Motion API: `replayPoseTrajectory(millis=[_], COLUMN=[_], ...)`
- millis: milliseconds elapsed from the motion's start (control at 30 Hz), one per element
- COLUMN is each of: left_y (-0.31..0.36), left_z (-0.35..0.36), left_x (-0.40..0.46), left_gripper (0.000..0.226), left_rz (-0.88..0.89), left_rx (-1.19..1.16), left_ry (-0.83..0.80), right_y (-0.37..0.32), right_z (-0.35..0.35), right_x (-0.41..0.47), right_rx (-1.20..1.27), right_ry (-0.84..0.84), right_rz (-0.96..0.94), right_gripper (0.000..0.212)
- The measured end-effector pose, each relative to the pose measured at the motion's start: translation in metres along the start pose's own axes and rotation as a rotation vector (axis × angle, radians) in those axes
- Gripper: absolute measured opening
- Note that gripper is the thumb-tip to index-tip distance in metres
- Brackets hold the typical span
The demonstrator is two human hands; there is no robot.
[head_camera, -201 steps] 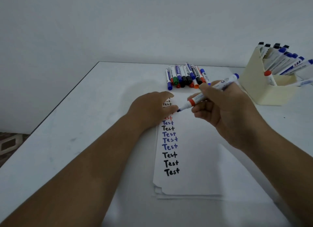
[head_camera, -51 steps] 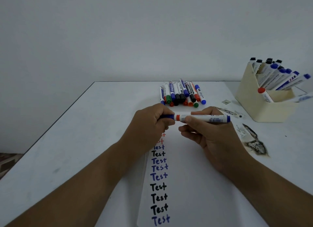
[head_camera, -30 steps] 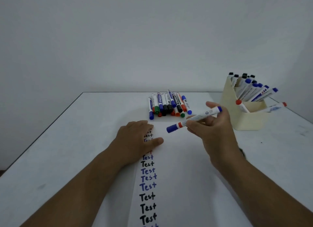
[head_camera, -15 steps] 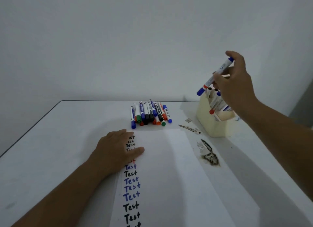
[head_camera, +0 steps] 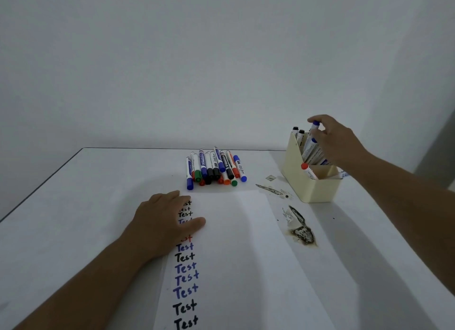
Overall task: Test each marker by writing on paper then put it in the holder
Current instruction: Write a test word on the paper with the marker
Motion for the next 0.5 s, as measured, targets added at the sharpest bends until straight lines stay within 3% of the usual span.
replayPoseTrajectory(millis=[300, 500], left_y=[-0.002, -0.001], left_z=[0.002, 0.002], left_x=[0.001, 0.002], left_gripper=[0.086, 0.088], left_rz=[-0.003, 0.001], left_rx=[-0.004, -0.003], left_ry=[-0.009, -0.007], right_y=[0.007, -0.035], right_z=[0.003, 0.000], right_x=[0.000, -0.020], right_rx=[-0.111, -0.076], right_ry=[-0.014, 0.122], right_rz=[-0.002, -0.274], right_gripper=[0.038, 0.036])
Point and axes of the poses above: each hand's wrist, its own x-axis towards the middle knuckle, its own z-axis out of the palm, y = z × x, the point moved 8 cm from there along x, towards the middle knuckle, and after that the axes turned 8 degrees about x, right-handed, at the moved point
